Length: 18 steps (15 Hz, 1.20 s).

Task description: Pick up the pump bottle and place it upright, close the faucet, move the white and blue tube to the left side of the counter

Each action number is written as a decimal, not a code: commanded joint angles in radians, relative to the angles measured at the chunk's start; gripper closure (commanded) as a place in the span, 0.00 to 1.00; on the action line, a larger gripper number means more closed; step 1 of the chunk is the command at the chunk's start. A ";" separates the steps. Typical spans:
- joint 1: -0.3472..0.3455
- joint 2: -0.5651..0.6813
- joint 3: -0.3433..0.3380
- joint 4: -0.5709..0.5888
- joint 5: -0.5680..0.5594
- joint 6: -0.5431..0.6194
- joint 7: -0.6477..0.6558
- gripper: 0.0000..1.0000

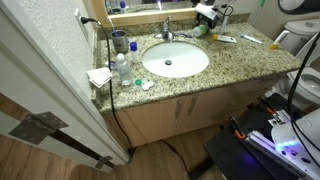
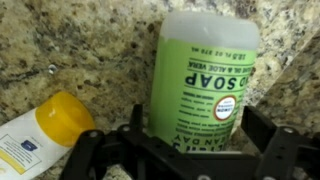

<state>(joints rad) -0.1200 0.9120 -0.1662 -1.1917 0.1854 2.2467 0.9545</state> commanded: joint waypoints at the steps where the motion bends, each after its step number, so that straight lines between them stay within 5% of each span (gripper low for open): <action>1: -0.034 0.004 0.048 0.025 0.054 -0.076 -0.008 0.00; 7: -0.120 0.024 0.088 0.097 0.207 -0.228 0.033 0.00; 18: -0.072 0.021 0.069 0.053 0.179 -0.089 0.028 0.00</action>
<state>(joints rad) -0.2098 0.9216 -0.0941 -1.1312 0.3768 2.0961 0.9759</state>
